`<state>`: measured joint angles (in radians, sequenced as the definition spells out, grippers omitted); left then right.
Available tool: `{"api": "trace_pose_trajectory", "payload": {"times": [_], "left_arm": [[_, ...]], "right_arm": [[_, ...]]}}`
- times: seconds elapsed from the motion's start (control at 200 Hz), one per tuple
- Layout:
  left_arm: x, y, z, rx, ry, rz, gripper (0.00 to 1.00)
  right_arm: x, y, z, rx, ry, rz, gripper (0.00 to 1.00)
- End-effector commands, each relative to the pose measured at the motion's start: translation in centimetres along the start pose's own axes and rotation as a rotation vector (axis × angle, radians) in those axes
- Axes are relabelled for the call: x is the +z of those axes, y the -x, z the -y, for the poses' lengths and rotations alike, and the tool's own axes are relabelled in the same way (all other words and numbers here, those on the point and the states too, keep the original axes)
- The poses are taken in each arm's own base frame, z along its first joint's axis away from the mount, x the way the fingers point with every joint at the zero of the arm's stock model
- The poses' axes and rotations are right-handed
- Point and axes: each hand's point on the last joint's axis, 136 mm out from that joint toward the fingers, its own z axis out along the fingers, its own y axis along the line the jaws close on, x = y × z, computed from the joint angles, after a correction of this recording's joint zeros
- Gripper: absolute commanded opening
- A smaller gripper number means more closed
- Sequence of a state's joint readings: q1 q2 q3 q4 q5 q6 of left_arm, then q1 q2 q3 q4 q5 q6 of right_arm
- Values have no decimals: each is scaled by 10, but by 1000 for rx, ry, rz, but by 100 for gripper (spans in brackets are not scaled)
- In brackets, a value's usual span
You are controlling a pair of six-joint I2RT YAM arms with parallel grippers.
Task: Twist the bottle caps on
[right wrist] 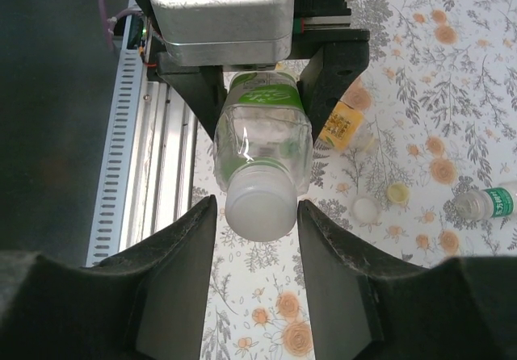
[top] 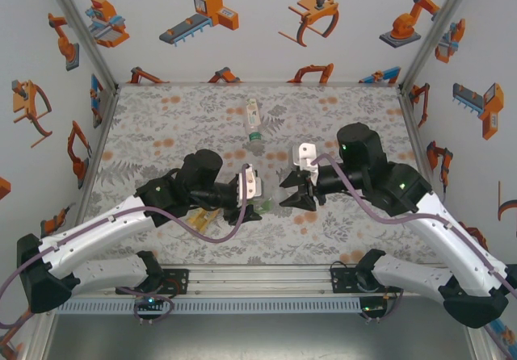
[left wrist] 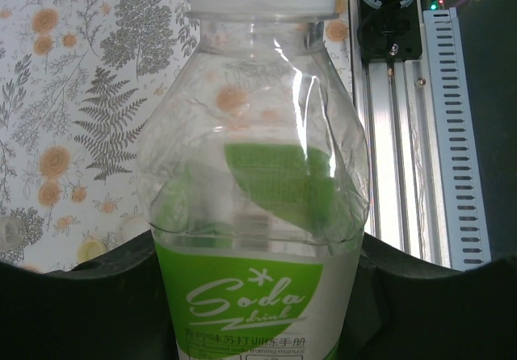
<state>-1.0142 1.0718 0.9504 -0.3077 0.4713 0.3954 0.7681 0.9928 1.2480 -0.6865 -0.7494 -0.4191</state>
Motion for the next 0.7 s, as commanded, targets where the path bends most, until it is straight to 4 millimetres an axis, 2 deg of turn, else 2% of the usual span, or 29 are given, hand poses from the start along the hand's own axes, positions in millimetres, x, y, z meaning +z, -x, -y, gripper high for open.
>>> {"api": "trace_pose_trajectory", "payload": {"times": [0.0, 0.09, 0.185, 0.401, 0.436, 0.526, 0.696], "left_arm": [[-9, 20, 0, 16, 6, 47, 20], [-9, 20, 0, 17, 4, 48, 20], [-9, 21, 0, 18, 5, 48, 20], [-7, 18, -2, 10, 13, 37, 20], [-8, 18, -2, 11, 18, 36, 20], [-7, 16, -4, 10, 25, 31, 20], [-6, 14, -4, 11, 28, 26, 20]], "right_arm": [[-1, 3, -1, -25, -11, 19, 42], [-1, 3, -1, -27, -16, 21, 40], [-1, 3, 0, -27, -21, 22, 33], [-2, 3, 2, 78, -38, 26, 7], [-1, 2, 6, 131, -60, 31, 0], [-2, -1, 27, 333, -175, 61, 0], [-4, -7, 43, 705, -273, 131, 0]]}}
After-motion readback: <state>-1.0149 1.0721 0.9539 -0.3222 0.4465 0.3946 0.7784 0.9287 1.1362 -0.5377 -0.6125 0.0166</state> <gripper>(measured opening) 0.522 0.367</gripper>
